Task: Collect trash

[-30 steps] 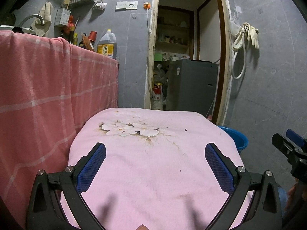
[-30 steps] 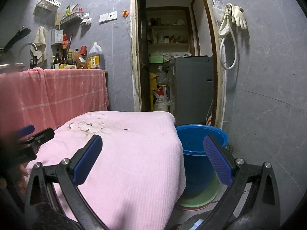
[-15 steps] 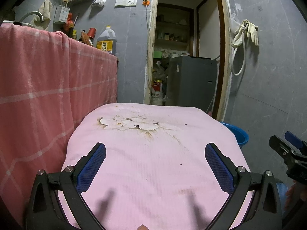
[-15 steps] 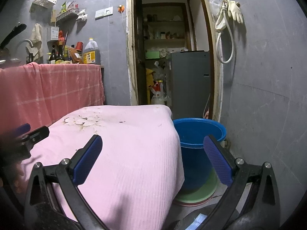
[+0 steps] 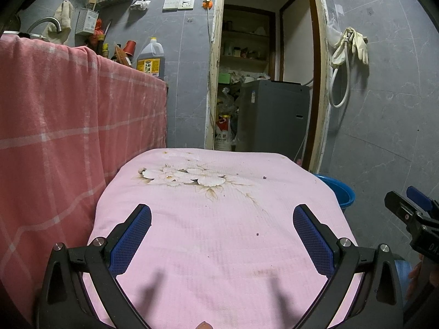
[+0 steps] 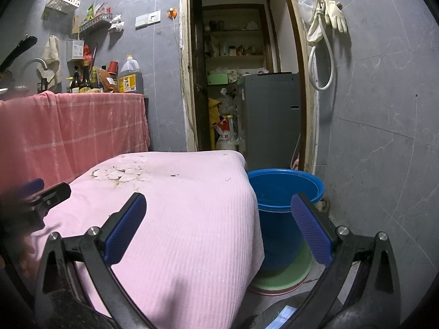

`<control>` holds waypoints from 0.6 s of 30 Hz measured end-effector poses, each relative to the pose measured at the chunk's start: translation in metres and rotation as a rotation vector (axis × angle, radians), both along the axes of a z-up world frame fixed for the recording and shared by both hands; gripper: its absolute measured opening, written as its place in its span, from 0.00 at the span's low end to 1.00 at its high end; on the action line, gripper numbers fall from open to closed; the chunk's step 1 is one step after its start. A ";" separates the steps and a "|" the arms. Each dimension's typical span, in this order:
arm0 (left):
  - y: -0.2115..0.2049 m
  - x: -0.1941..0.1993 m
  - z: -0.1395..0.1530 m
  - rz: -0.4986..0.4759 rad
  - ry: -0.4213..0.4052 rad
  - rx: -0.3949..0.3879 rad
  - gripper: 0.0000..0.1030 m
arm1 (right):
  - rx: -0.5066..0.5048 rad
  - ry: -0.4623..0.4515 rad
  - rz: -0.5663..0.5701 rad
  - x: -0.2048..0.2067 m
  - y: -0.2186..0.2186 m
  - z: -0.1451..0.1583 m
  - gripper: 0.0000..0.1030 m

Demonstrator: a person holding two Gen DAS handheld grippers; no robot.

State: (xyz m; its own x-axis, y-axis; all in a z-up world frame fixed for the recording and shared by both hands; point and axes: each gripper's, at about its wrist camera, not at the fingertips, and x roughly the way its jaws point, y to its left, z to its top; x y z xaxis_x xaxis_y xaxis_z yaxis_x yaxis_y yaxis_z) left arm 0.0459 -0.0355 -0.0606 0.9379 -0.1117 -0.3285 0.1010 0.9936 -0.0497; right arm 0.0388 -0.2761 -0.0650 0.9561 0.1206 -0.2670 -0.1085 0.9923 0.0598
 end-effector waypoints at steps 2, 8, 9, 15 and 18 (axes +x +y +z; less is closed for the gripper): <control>0.000 0.000 0.000 0.000 0.000 -0.001 0.98 | 0.000 -0.001 0.001 0.000 0.000 0.000 1.00; -0.001 0.000 0.000 0.002 -0.001 -0.002 0.98 | 0.001 -0.002 0.002 0.000 0.000 0.002 1.00; -0.001 -0.001 0.000 0.003 -0.001 -0.002 0.99 | 0.001 -0.002 0.002 0.000 0.000 0.002 1.00; 0.000 -0.001 0.000 0.001 -0.001 -0.002 0.98 | 0.001 -0.002 0.002 0.000 0.000 0.001 1.00; 0.000 -0.001 0.000 0.002 0.001 -0.004 0.98 | 0.001 -0.003 0.001 0.000 0.000 0.001 1.00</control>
State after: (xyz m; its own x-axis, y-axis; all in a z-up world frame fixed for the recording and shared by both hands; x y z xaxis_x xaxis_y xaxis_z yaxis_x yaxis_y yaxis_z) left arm 0.0452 -0.0360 -0.0604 0.9378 -0.1112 -0.3289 0.0989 0.9936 -0.0538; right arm 0.0384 -0.2762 -0.0637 0.9566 0.1223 -0.2644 -0.1101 0.9921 0.0607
